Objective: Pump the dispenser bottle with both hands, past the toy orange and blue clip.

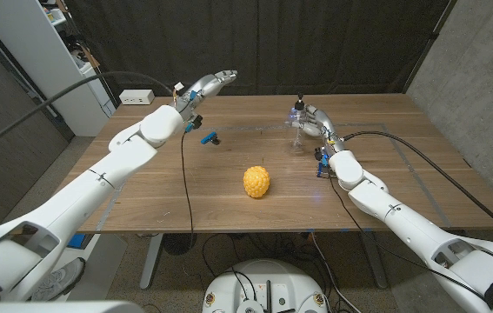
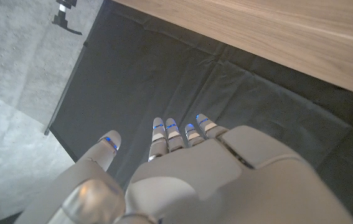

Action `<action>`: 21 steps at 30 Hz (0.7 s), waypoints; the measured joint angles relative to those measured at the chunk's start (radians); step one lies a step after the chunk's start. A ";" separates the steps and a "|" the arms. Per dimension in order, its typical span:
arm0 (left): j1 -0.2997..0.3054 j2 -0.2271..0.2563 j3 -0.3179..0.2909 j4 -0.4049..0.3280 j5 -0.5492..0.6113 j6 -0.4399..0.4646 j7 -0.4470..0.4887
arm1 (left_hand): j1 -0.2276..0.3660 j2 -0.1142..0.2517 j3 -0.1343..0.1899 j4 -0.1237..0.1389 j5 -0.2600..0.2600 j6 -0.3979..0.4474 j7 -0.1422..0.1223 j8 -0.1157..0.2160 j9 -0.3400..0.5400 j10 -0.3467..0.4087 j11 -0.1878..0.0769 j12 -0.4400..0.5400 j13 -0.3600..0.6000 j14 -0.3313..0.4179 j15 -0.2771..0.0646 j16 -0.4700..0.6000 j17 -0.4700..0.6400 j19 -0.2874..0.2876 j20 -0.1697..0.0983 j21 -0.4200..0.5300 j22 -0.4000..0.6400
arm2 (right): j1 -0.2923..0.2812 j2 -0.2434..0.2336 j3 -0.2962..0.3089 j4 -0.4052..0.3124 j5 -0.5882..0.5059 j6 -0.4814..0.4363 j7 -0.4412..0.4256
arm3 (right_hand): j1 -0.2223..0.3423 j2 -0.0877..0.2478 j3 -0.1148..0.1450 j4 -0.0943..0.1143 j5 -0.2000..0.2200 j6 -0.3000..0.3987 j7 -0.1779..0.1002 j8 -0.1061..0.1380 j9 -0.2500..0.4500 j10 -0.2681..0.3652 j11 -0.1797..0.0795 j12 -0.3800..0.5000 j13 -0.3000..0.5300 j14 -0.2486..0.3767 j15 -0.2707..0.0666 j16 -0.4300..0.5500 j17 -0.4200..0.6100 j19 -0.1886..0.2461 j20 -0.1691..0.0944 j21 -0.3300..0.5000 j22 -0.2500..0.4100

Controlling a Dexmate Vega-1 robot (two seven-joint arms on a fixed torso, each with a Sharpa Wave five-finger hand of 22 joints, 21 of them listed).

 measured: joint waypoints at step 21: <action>0.127 -0.036 -0.078 0.021 -0.166 -0.046 0.103 | 0.000 0.000 0.000 0.000 0.000 0.017 0.006 0.000 0.000 0.018 0.007 0.000 0.000 0.025 0.000 0.000 0.000 0.026 0.002 0.000 0.000 | 0.048 0.053 -0.019 0.107 -0.007 0.068 -0.031 | 0.055 -0.009 -0.006 -0.001 0.000 0.000 -0.022 0.000 0.000 -0.011 -0.011 -0.007 0.007 -0.014 0.000 -0.007 0.019 -0.027 0.006 0.015 -0.002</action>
